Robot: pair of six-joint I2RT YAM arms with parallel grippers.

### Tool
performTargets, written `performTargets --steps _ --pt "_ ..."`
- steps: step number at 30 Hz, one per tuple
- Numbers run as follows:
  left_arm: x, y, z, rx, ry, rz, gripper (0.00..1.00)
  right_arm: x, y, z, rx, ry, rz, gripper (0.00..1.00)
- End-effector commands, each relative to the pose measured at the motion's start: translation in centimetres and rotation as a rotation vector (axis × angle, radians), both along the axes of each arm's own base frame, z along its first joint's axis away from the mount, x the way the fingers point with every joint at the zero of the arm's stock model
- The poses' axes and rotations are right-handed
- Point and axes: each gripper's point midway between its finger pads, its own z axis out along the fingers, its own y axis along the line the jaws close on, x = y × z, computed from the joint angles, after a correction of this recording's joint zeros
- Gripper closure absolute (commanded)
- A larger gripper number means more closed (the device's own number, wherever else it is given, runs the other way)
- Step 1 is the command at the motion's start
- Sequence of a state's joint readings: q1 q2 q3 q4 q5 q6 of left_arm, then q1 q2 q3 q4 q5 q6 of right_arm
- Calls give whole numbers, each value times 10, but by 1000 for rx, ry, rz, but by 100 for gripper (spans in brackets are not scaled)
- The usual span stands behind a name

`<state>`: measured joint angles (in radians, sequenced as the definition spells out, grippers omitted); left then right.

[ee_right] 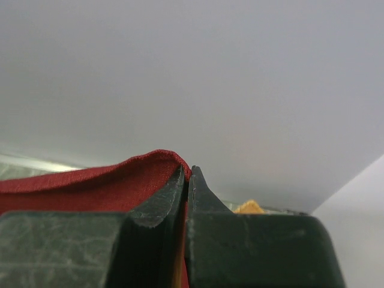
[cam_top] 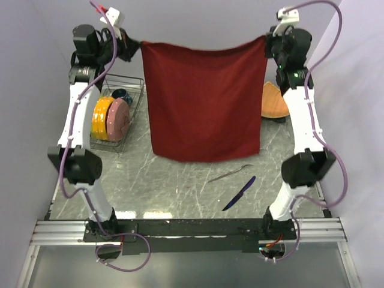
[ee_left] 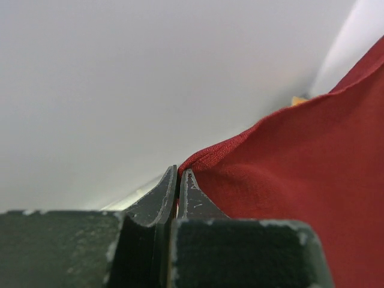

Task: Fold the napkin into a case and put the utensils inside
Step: Flatten out the crumpled napkin at the center of the board.

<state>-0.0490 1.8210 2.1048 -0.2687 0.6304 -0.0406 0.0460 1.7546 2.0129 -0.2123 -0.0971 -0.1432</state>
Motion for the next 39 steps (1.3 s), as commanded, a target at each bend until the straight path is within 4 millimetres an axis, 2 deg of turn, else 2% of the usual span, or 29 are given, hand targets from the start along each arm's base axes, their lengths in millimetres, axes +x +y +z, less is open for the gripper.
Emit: performTargets --steps 1,2,3,6,7,9,10,11,12,13,14,15,16,17,18,19,20,21,22,23,24,25,26,27,28,30,32,35,39 --pt "-6 11 103 -63 -279 65 99 -17 -7 113 50 -276 -35 100" --pt "-13 14 124 -72 -341 73 99 -17 -8 120 50 -297 -39 100" --pt "-16 16 134 -78 -374 81 99 -24 -9 139 49 -343 -41 100" --pt "-28 22 154 -58 -461 107 99 -31 -9 156 43 -404 -39 100" --pt "-27 21 148 -43 -453 103 99 -34 -8 161 37 -424 -31 100" --pt "-35 19 142 -9 -448 84 99 -32 -1 146 15 -394 7 100" --pt "-29 18 120 30 -415 71 99 -32 3 140 10 -385 23 100" --pt "-29 17 110 70 -411 60 99 -21 9 107 -4 -313 59 100" --pt "-41 13 104 97 -408 26 99 -29 11 102 -19 -304 75 100" --pt "-34 11 67 123 -335 5 99 -29 16 89 -32 -288 99 100" --pt "-35 10 51 171 -333 -9 99 -21 20 39 -61 -183 131 100" --pt "-49 7 42 196 -320 -42 99 -32 22 41 -76 -215 147 100" --pt "-45 7 -1 220 -235 -62 99 -34 24 23 -88 -185 160 100" --pt "-48 7 -22 269 -219 -81 99 -32 27 -25 -119 -97 178 100" --pt "-59 7 -40 297 -177 -104 99 -41 29 -36 -138 -85 201 100" --pt "-64 6 -87 320 -84 -140 99 -44 29 -55 -154 -54 207 100" --pt "-70 7 -110 364 -62 -162 99 -48 30 -100 -192 23 223 100" --pt "-81 8 -151 386 16 -191 99 -56 30 -111 -214 34 234 100" --pt "-93 10 -179 440 59 -228 99 -61 31 -130 -233 65 242 100" --pt "-102 12 -198 461 90 -240 99 -69 31 -162 -272 121 262 100" --pt "-114 14 -237 474 172 -259 99 -75 33 -183 -292 171 284 100" --pt "-122 17 -256 510 195 -278 99 -80 35 -198 -312 202 302 100" --pt "-128 22 -276 536 238 -281 99 -86 37 -224 -349 254 330 100" --pt "-140 24 -303 548 298 -297 99 -93 44 -240 -367 293 362 100" --pt "-146 26 -317 572 320 -311 99 -96 45 -253 -387 317 369 100" --pt "-155 32 -350 603 397 -317 99 -110 52 -291 -442 413 418 100" --pt "-161 37 -372 622 457 -325 99 -117 52 -318 -491 479 437 100" --pt "-175 38 -393 620 545 -348 98 -130 50 -347 -525 581 454 100" --pt "-195 37 -406 630 598 -386 98 -145 45 -370 -555 672 476 100"
